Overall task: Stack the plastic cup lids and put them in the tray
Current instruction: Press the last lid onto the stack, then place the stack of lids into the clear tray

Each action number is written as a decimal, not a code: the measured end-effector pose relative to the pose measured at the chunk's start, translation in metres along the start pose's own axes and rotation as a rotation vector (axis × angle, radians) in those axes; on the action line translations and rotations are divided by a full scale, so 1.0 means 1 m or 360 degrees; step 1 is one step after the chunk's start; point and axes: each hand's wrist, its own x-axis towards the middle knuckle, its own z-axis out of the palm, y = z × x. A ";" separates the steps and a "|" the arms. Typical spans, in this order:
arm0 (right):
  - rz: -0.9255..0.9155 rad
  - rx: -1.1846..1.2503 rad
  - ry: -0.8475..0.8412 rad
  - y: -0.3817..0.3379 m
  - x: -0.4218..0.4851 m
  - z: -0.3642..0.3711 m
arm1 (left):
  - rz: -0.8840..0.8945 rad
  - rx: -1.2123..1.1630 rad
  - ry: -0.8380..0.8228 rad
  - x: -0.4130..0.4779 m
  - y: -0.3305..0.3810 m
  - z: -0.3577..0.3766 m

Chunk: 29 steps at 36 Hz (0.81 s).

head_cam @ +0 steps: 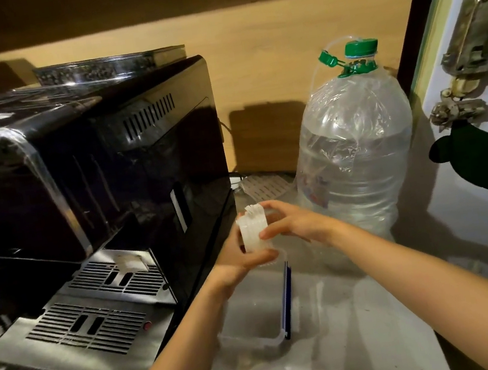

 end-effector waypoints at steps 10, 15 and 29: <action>-0.0104 -0.0561 -0.0064 0.014 0.027 0.012 | -0.0292 0.0696 0.0271 -0.008 -0.033 -0.008; -0.0095 -0.0904 -0.0170 0.027 0.037 0.023 | -0.0538 0.1141 0.0268 -0.005 -0.052 -0.002; 0.0157 -0.1076 -0.0346 0.084 0.077 0.053 | -0.0886 0.1777 -0.0076 -0.002 -0.097 0.008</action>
